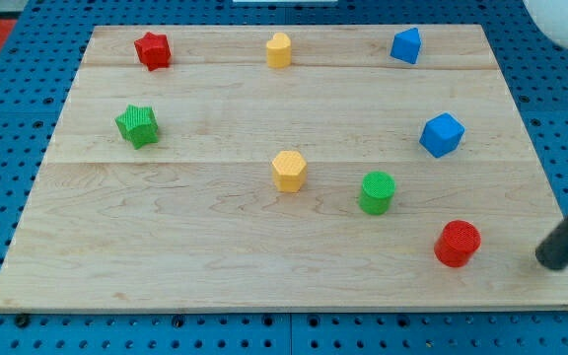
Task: Move the red circle to the bottom left of the board
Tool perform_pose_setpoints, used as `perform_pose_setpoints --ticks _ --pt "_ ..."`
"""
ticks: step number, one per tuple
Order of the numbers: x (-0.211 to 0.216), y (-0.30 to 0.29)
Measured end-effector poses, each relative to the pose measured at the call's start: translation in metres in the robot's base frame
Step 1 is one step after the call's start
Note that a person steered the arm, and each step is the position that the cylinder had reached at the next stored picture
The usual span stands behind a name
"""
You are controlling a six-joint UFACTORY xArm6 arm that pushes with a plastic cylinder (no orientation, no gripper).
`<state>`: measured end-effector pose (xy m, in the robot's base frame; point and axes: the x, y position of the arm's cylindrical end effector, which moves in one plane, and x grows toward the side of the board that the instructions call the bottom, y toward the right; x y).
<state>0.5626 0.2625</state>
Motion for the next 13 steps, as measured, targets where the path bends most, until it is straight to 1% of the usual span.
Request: perform_pose_setpoints --ticks 2,3,6,7,8,11,13 --pt "-0.004 -0.002" --pt "-0.004 -0.046" --pt "-0.005 -0.054" --pt "-0.005 -0.072" --pt "-0.005 -0.072" --pt "-0.002 -0.115" --pt "-0.002 -0.164"
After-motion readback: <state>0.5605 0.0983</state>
